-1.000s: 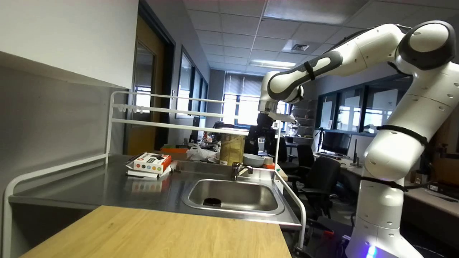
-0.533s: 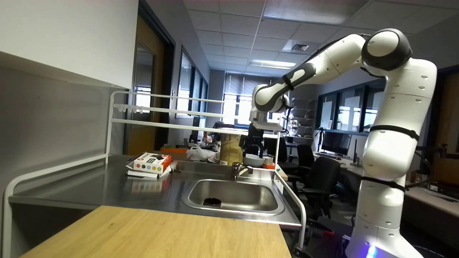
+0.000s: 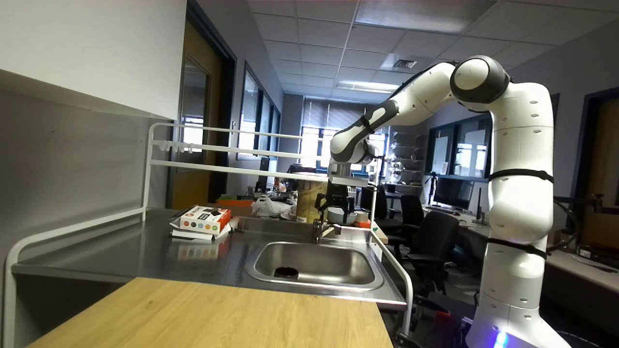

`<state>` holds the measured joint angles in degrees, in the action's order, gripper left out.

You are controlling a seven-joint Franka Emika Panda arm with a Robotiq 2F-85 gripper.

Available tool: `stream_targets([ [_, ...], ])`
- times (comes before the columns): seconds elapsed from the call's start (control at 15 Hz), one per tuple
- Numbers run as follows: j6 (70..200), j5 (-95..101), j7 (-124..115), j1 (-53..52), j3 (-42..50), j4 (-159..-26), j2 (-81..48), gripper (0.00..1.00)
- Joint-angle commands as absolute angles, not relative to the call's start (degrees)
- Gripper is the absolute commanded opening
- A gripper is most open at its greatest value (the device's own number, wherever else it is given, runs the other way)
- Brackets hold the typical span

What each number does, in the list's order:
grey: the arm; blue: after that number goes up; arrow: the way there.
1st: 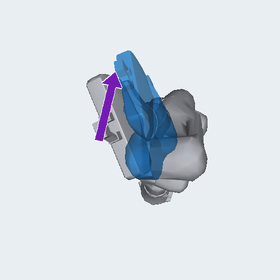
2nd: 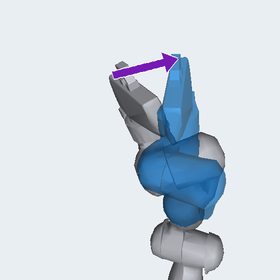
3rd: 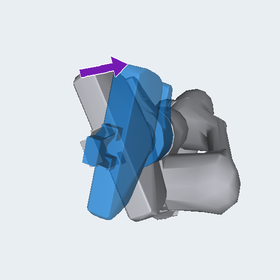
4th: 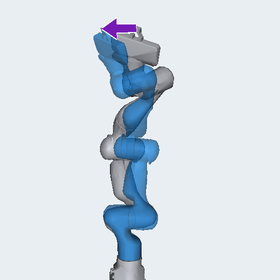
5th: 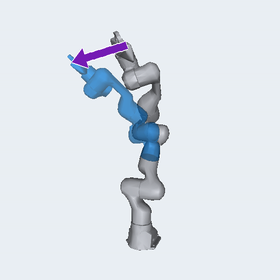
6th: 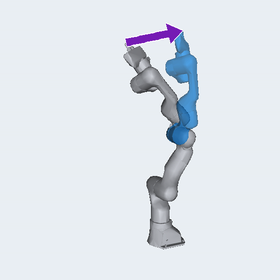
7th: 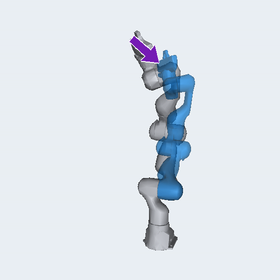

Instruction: Move the faucet to the left

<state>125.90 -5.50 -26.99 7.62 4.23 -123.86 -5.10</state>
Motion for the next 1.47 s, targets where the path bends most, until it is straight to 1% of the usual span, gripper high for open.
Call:
stream_targets([
  [0.0, 123.7, -8.1, -27.4, 7.2, 5.8, -119.7, -10.0, 1.00],
  [0.13, 123.2, -8.6, -27.7, 7.1, 6.3, -118.6, -11.8, 1.00],
  [0.2, 123.3, -8.5, -27.9, 7.0, 6.6, -118.3, -12.5, 0.75],
  [0.27, 123.2, -8.4, -28.0, 6.9, 6.7, -117.8, -13.2, 0.73],
  [0.4, 122.8, -8.3, -28.2, 6.7, 6.9, -117.1, -14.2, 0.60],
  [0.6, 122.0, -7.8, -28.8, 6.5, 7.2, -116.0, -15.2, 0.34],
  [0.73, 121.5, -7.6, -29.1, 6.4, 7.4, -115.4, -15.7, 0.21],
  [0.87, 120.7, -7.3, -29.6, 6.2, 7.6, -114.5, -16.4, 0.05],
  [0.93, 120.4, -7.0, -29.9, 6.0, 7.7, -114.1, -16.7, 0.01],
  [1.0, 119.9, -6.7, -30.3, 5.8, 7.7, -113.5, -17.2, 0.02],
  [1.07, 119.4, -6.3, -30.8, 5.4, 7.8, -112.7, -17.9, 0.00],
  [1.13, 118.9, -5.9, -31.3, 5.1, 7.8, -112.1, -18.4, 0.04],
  [1.4, 115.8, -4.2, -34.0, 3.5, 7.9, -107.2, -22.0, 0.04],
])
